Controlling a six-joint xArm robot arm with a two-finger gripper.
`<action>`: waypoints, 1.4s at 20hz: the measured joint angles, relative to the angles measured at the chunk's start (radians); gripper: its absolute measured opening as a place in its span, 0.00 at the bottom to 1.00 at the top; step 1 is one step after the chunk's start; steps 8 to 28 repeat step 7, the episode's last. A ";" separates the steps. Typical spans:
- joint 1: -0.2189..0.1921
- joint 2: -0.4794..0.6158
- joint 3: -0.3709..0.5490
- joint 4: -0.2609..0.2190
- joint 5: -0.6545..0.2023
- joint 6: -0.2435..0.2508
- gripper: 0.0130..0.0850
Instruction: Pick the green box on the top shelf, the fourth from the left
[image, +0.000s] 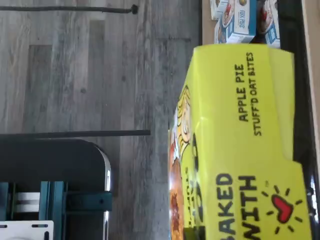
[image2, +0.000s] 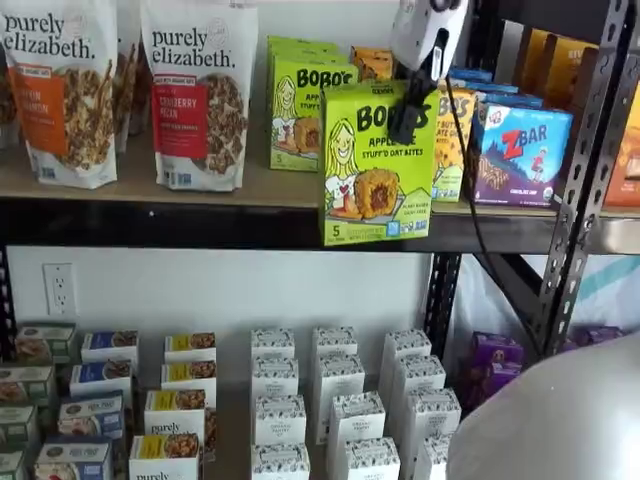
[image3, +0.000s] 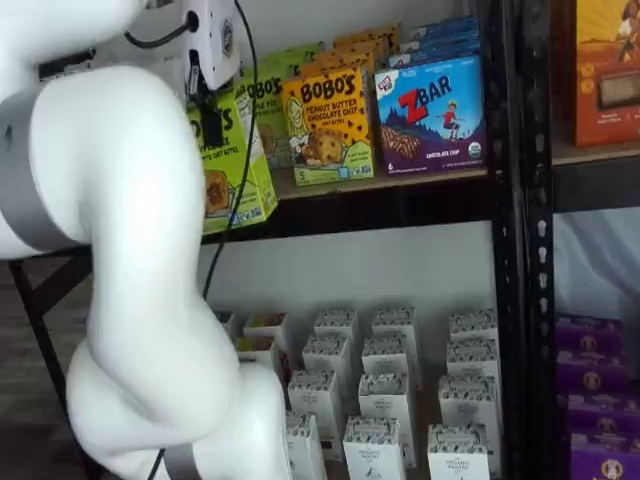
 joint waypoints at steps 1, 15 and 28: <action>-0.003 -0.009 0.011 0.001 -0.001 -0.003 0.22; -0.019 -0.046 0.054 0.011 0.004 -0.017 0.22; -0.019 -0.046 0.054 0.011 0.004 -0.017 0.22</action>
